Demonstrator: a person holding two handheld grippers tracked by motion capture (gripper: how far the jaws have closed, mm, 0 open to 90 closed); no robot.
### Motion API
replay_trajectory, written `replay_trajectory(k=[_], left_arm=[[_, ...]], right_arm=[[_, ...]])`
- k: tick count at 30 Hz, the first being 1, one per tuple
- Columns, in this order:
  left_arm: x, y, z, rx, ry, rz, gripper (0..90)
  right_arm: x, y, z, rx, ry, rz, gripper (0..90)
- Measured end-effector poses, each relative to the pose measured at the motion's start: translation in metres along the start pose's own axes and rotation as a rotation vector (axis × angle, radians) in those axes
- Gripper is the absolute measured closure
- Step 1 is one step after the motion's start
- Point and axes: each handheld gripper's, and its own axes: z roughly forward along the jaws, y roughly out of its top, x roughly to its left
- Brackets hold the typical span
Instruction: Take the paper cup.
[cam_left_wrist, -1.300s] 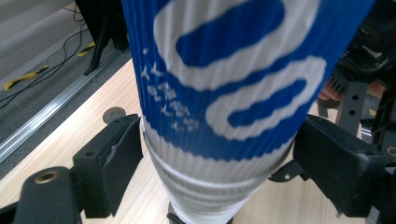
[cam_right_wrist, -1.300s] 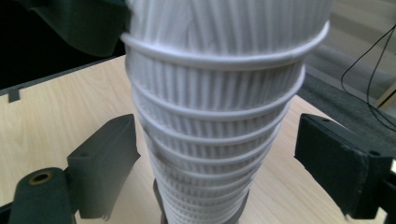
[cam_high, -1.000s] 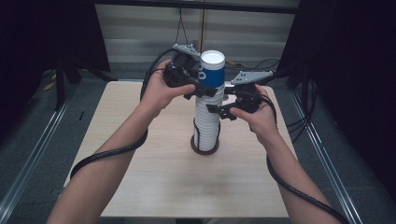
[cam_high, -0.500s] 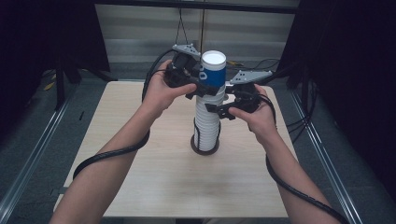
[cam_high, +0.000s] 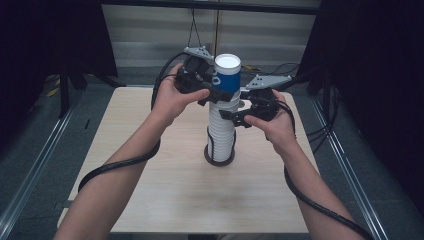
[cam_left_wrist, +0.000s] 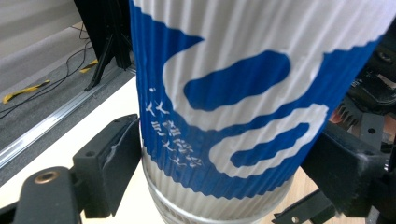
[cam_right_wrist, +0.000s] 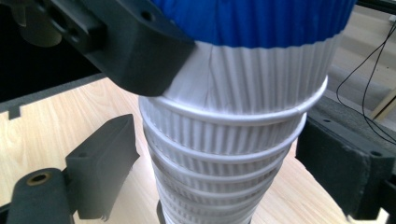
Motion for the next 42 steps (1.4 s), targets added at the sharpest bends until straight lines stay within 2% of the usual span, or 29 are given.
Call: replay_trajectory(k=[14,20,24,33,42], left_arm=[[-0.0014,0.0014,0.0008,0.007,0.003,-0.002,15.7],[-0.0011,0.0011,0.0001,0.007,0.006,-0.004,15.7],[-0.0012,0.0018,-0.0004,0.011,0.009,-0.001,15.8],[-0.0023,0.0055,-0.0038,0.016,0.012,0.0,18.3],[-0.0024,0.0055,-0.004,0.016,0.014,-0.002,18.7]], right_arm=[[0.0001,0.0069,-0.0039,-0.039,-0.004,-0.003,10.7],[0.0018,0.0073,0.002,-0.028,-0.022,-0.001,11.3],[0.0004,0.0054,0.0047,-0.047,-0.015,0.031,12.2],[0.0022,0.0086,0.0041,-0.02,-0.03,0.026,12.8],[0.0021,0.0055,0.0048,-0.041,-0.03,0.038,12.8]])
